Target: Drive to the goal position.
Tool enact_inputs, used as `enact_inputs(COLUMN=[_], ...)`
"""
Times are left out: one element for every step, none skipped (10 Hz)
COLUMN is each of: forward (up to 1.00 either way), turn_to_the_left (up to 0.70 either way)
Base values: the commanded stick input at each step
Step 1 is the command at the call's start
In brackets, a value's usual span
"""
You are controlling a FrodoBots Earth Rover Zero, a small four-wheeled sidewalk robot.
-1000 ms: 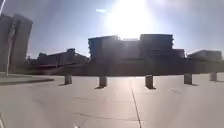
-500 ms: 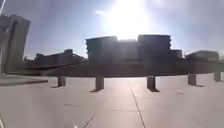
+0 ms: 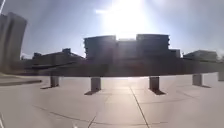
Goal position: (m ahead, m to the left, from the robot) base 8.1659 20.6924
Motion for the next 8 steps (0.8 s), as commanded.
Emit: enact_inputs(forward=[1.0, 1.0, 1.0, 1.0, 1.0, 1.0, 1.0, 1.0], turn_to_the_left=[-0.09, -0.09, -0.09, -0.09, -0.09, -0.09, -0.09, -0.09])
